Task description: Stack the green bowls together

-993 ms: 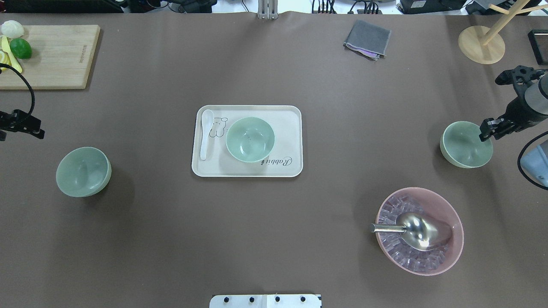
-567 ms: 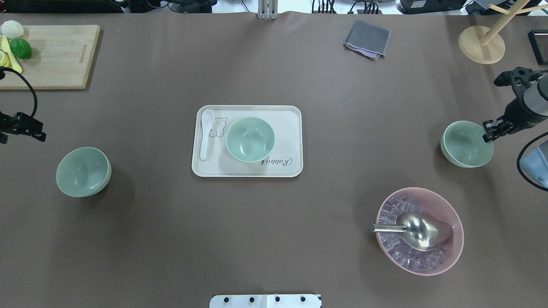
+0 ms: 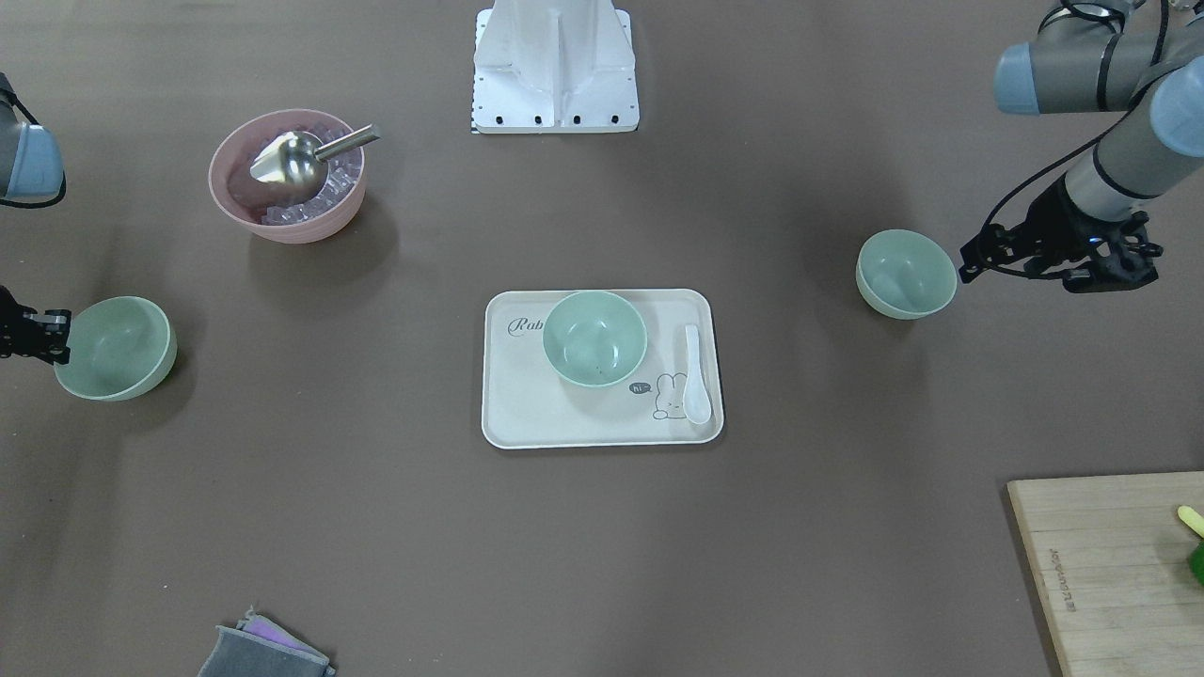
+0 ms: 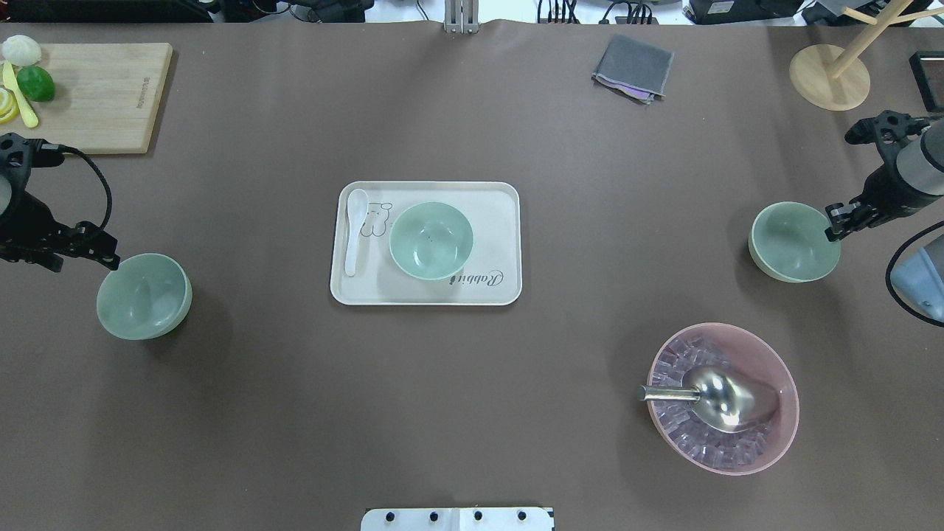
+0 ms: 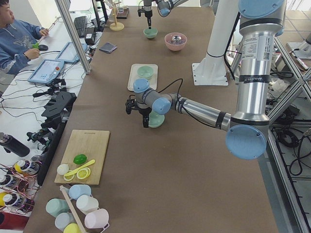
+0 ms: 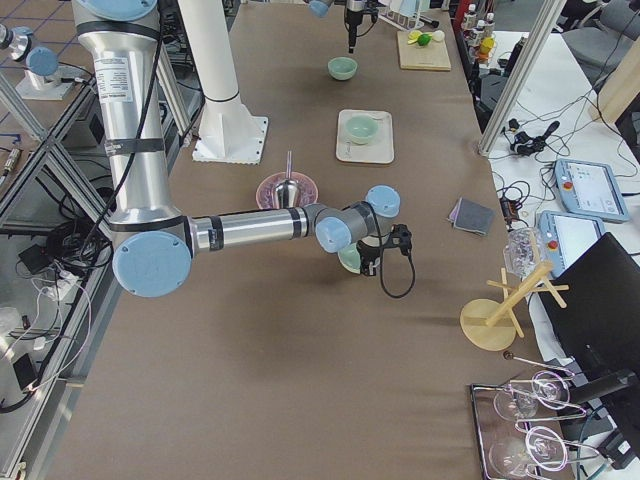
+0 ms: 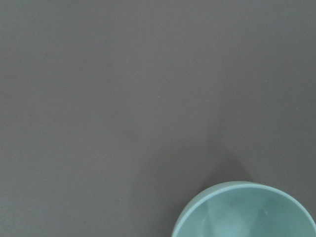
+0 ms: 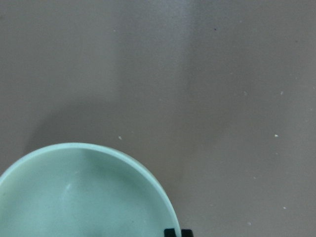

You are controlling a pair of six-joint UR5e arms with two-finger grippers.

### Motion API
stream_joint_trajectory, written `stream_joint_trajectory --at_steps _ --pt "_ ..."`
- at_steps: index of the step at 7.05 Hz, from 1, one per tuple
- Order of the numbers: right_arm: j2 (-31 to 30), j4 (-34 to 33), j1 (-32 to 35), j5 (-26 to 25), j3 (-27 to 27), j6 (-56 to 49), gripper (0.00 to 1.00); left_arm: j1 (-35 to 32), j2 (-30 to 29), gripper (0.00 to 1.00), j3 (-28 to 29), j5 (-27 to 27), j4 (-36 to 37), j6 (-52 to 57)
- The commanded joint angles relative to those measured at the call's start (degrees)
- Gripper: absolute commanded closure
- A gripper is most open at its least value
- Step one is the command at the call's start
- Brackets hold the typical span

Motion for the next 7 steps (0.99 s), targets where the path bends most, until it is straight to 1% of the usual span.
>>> stream_joint_trajectory --at_steps 1,4,5,7 --pt "4.12 -0.52 0.0 2.25 0.19 2.16 1.0 1.91 0.16 0.16 0.38 0.07 -0.19 0.0" --pt "11.77 -0.52 -1.57 3.22 0.28 14.19 1.0 2.53 0.43 0.19 1.87 -0.01 -0.28 0.18" --pt "13.27 -0.43 -2.97 3.14 0.8 17.36 1.0 2.71 0.34 0.23 2.66 -0.1 -0.45 0.17" --pt "15.56 -0.43 -5.87 2.79 2.91 24.57 1.0 2.88 0.07 0.38 3.28 -0.36 -0.45 -0.27"
